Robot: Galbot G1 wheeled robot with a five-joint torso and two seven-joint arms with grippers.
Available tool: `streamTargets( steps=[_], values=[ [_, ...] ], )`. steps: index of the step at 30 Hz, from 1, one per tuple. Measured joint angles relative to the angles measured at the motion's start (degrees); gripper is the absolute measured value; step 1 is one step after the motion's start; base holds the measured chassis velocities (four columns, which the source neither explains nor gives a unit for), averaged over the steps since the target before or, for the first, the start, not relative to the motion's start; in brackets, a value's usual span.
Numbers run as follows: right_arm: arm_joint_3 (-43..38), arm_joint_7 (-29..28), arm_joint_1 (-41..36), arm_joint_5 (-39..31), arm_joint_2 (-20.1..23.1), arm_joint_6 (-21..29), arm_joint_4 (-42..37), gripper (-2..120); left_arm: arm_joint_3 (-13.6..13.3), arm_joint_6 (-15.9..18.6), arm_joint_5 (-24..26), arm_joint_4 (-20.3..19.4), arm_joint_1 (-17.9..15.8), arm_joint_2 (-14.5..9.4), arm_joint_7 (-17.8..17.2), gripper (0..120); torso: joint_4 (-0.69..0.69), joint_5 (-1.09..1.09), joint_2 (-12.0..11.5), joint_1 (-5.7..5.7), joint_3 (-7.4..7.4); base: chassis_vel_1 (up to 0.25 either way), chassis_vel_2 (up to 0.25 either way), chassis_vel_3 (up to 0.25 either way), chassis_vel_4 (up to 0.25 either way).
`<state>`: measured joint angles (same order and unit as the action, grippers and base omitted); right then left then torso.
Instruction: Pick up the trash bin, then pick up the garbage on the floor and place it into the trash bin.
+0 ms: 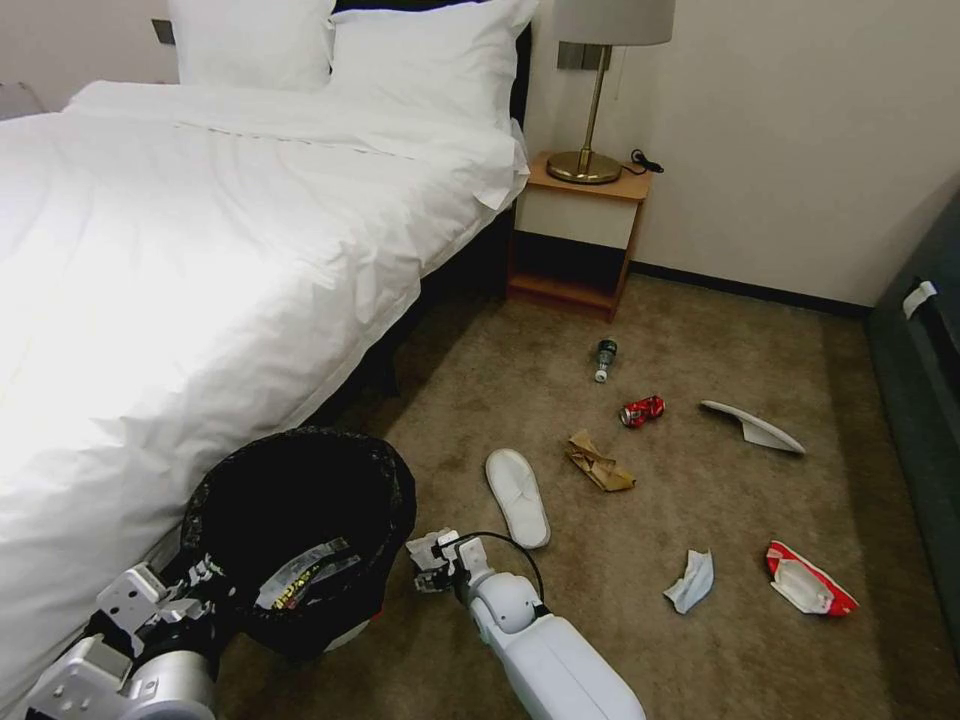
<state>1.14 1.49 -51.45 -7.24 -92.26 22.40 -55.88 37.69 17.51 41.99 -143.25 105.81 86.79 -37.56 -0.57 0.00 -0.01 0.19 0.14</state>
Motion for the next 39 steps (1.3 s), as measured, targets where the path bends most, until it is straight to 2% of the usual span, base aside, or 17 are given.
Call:
streamTargets(
  steps=[11, 12, 13, 15, 16, 18, 19, 22, 25, 28, 29, 32, 34, 35, 36, 38, 39],
  values=[
    [-2.2, 0.1, 0.4, -0.1, 0.1, 0.2, 1.3, 100, -0.2, -0.1, -0.1, 0.0, -0.4, -0.1, 0.1, 4, 0.00, 0.00, 0.0, 0.00, 0.00, 0.000, 0.000, 0.000, 0.000],
    [-2.3, 0.9, 0.4, -0.1, 0.1, -0.4, 1.4, 95, -0.2, -0.1, -0.1, 0.0, -0.4, -0.1, 0.2, 4, 0.00, 0.00, 0.0, 0.00, 0.00, 0.000, 0.000, 0.000, 0.000],
    [-2.3, 0.9, 0.4, -0.1, 0.1, -0.4, 1.4, 95, -0.2, -0.1, -0.1, 0.0, -0.4, -0.1, 0.2, 4, 0.00, 0.00, 0.0, 0.00, 0.00, 0.000, 0.000, 0.000, 0.000],
    [-2.4, 2.3, 0.4, 0.0, 0.1, -1.7, 1.5, 84, -0.1, -0.2, -0.2, 0.0, -0.5, -0.2, 0.2, 4, 0.00, 0.00, 0.0, 0.00, 0.00, 0.000, 0.000, 0.000, 0.000],
    [-2.4, 2.3, 0.4, 0.0, 0.1, -1.7, 1.5, 84, -0.1, -0.2, -0.2, 0.0, -0.5, -0.2, 0.2, 4, 0.00, 0.00, 0.0, 0.00, 0.00, 0.000, 0.000, 0.000, 0.000],
    [-2.4, 3.3, 0.4, 0.1, 0.1, -2.8, 1.5, 74, -0.1, -0.2, -0.2, 0.0, -0.6, -0.2, 0.2, 4, 0.00, 0.00, 0.0, 0.00, 0.00, 0.000, 0.000, 0.000, 0.000],
    [-2.4, 3.3, 0.4, 0.1, 0.1, -2.8, 1.5, 74, -0.1, -0.2, -0.2, 0.0, -0.6, -0.2, 0.2, 4, 0.00, 0.00, 0.0, 0.00, 0.00, 0.000, 0.000, 0.000, 0.000],
    [-2.5, 4.7, 0.4, 0.7, 0.1, -4.0, 2.1, 57, 0.0, -0.2, -0.2, 0.0, -0.6, -0.4, 0.3, 4, 0.00, 0.00, 0.0, 0.00, 0.00, 0.000, 0.000, 0.000, 0.000],
    [-2.7, 5.4, 0.6, 1.2, 0.1, -4.7, 2.5, 50, 0.0, -0.3, -0.2, 0.0, -0.6, -0.4, 0.3, 4, 0.00, 0.00, 0.0, 0.00, 0.00, 0.000, 0.000, 0.000, 0.000],
    [-3.0, 6.2, 0.9, 2.0, 0.1, -5.3, 3.1, 36, 0.0, -0.3, -0.2, 0.0, -0.6, -0.4, 0.3, 4, 0.00, 0.00, 0.0, 0.00, 0.00, 0.000, 0.000, 0.000, 0.000],
    [-3.0, 6.2, 0.9, 2.0, 0.1, -5.3, 3.1, 36, 0.0, -0.3, -0.2, 0.0, -0.6, -0.4, 0.3, 4, 0.00, 0.00, 0.0, 0.00, 0.00, 0.000, 0.000, 0.000, 0.000],
    [-3.1, 6.3, 0.9, 2.6, 0.1, -5.3, 3.6, 22, 0.1, -0.3, -0.2, 0.0, -0.7, -0.4, 0.4, 4, 0.00, 0.00, 0.0, 0.00, 0.00, 0.000, 0.000, 0.000, 0.000],
    [-3.2, 6.4, 0.9, 2.7, 0.1, -5.3, 3.6, 18, 0.1, -0.3, -0.2, 0.0, -0.7, -0.5, 0.4, 4, 0.00, 0.00, 0.0, 0.00, 0.00, 0.000, 0.000, 0.000, 0.000],
    [-3.3, 6.5, 0.9, 3.0, 0.1, -5.4, 3.8, 11, 0.1, -0.3, -0.2, 0.0, -0.7, -0.5, 0.4, 4, 0.00, 0.00, 0.0, 0.00, 0.00, 0.000, 0.000, 0.000, 0.000],
    [-3.3, 6.5, 0.9, 3.0, 0.1, -5.4, 3.8, 11, 0.1, -0.3, -0.2, 0.0, -0.7, -0.5, 0.4, 4, 0.00, 0.00, 0.0, 0.00, 0.00, 0.000, 0.000, 0.000, 0.000],
    [-3.5, 7.0, 0.8, 3.5, 0.1, -5.6, 3.9, 0, 0.0, -0.3, -0.2, 0.0, -0.9, -0.4, 0.4, 4, 0.00, 0.00, 0.0, 0.00, 0.00, 0.000, 0.000, 0.000, 0.000],
    [-3.5, 7.0, 0.8, 3.5, 0.1, -5.6, 3.9, 0, 0.0, -0.3, -0.2, 0.0, -0.9, -0.4, 0.4, 4, 0.00, 0.00, 0.0, 0.00, 0.00, 0.000, 0.000, 0.000, 0.000]
  ],
)
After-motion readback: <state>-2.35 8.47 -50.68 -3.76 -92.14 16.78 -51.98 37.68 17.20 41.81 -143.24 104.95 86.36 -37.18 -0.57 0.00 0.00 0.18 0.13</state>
